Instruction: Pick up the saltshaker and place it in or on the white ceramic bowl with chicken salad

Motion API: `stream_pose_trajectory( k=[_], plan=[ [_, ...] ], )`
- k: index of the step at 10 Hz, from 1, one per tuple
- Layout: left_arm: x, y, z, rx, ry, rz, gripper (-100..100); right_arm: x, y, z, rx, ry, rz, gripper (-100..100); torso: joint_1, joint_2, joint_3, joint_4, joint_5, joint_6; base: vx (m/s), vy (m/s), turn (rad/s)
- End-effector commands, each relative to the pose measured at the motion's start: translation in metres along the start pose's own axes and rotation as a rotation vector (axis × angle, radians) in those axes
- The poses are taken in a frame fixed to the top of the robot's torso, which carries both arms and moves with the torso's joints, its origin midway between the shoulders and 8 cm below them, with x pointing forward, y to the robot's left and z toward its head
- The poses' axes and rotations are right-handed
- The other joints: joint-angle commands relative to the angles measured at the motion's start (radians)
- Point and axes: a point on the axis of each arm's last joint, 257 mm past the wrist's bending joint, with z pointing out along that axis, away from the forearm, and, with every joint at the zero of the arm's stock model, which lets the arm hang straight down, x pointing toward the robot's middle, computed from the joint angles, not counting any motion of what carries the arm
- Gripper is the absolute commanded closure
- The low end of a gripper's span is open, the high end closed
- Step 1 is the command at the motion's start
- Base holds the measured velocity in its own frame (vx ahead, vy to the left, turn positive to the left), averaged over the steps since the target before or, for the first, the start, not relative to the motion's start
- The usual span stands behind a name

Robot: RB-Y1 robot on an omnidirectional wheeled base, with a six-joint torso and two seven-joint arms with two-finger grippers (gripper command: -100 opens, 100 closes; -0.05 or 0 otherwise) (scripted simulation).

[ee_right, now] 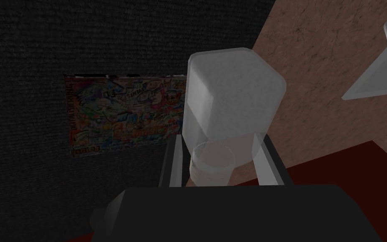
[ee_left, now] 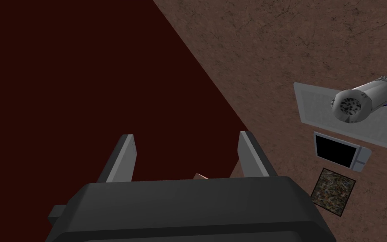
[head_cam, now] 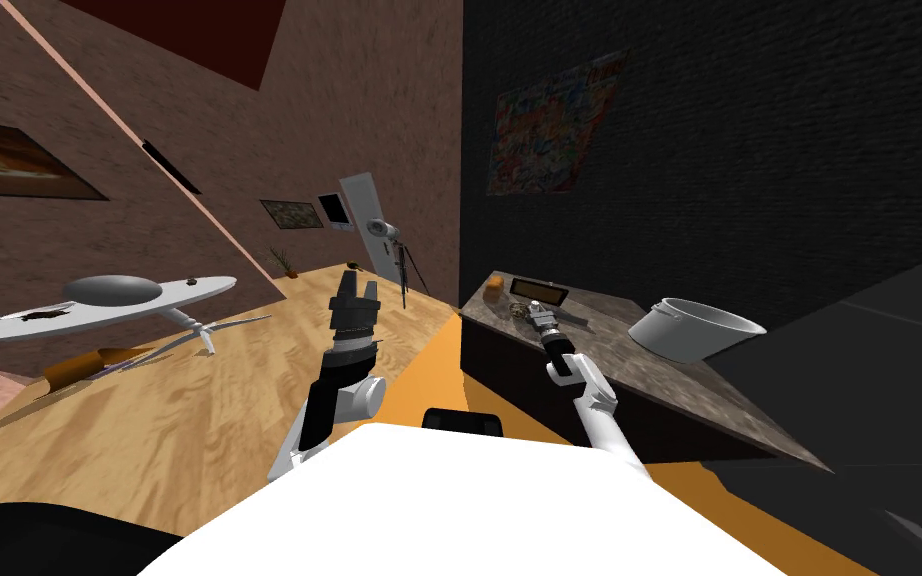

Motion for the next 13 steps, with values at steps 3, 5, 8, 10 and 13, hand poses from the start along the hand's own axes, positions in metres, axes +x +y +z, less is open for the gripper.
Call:
stream_pose_trajectory(
  k=[3,5,8,10,13],
  plan=[
    [0.0,0.0,0.0,0.0,0.0,0.0,0,0.021,-0.018,-0.003,0.041,0.067,0.016,100,0.0,-0.001,-0.001,0.0,0.0,0.0,0.07,-0.035,0.089],
    [0.0,0.0,0.0,0.0,0.0,0.0,0,0.033,-0.027,-0.005,0.063,0.102,0.021,100,0.001,-0.001,-0.001,0.0,0.0,0.0,0.08,-0.026,0.091],
    [0.0,0.0,0.0,0.0,0.0,0.0,0,0.054,-0.044,-0.012,0.103,0.16,0.026,100,0.002,-0.005,-0.003,-0.001,0.001,-0.001,0.116,-0.024,0.111],
    [0.0,0.0,0.0,0.0,0.0,0.0,0,0.049,-0.041,-0.011,0.1,0.154,0.027,-100,0.003,0.0,0.0,0.0,0.001,0.0,0.026,-0.008,0.004],
    [0.0,0.0,0.0,0.0,0.0,0.0,0,0.049,-0.041,-0.011,0.1,0.153,0.027,-100,0.004,0.004,0.002,0.001,0.001,0.0,0.0,0.0,0.0]
  ],
)
